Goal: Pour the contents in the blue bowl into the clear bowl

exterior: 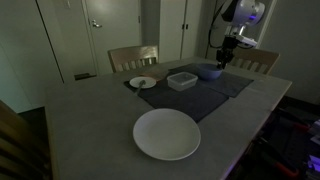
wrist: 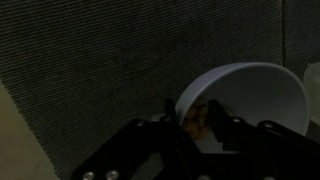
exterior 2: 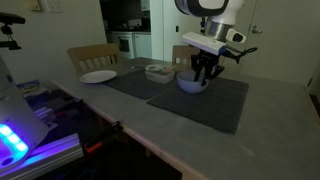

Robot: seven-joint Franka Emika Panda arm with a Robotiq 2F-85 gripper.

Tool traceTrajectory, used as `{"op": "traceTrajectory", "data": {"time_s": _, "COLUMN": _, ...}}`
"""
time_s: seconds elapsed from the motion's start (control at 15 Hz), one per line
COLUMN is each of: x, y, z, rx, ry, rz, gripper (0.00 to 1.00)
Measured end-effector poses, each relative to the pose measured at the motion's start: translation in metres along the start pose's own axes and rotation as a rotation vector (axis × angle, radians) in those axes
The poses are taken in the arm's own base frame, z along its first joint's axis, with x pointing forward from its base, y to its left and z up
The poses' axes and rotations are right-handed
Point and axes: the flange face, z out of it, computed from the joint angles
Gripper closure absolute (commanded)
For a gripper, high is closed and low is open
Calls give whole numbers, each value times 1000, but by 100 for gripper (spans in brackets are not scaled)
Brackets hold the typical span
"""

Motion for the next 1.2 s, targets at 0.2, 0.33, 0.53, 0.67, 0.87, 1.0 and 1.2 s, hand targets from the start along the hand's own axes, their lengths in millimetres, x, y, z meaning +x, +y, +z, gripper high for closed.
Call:
{"op": "traceTrajectory", "data": {"time_s": 0.2, "x": 0, "y": 1, "z": 0, "rx": -2, "ry": 2, "rz": 1, "gripper": 100}}
{"op": "traceTrajectory", "data": {"time_s": 0.33, "x": -1, "y": 1, "z": 1, "rx": -3, "ry": 4, "rz": 2, "gripper": 100}}
{"op": "traceTrajectory", "data": {"time_s": 0.53, "x": -2, "y": -1, "z": 3, "rx": -1, "ry": 0, "rz": 0, "gripper": 99}}
{"op": "traceTrajectory", "data": {"time_s": 0.67, "x": -1, "y": -3, "z": 3, "rx": 0, "ry": 0, "rz": -3, "gripper": 99}}
{"op": "traceTrajectory", "data": {"time_s": 0.87, "x": 2, "y": -13, "z": 1, "rx": -5, "ry": 1, "rz": -18, "gripper": 99}}
{"op": "traceTrajectory", "data": {"time_s": 1.0, "x": 6, "y": -26, "z": -6, "rx": -25, "ry": 3, "rz": -40, "gripper": 99}}
{"op": "traceTrajectory", "data": {"time_s": 1.2, "x": 14, "y": -54, "z": -29, "rx": -79, "ry": 15, "rz": -86, "gripper": 99}}
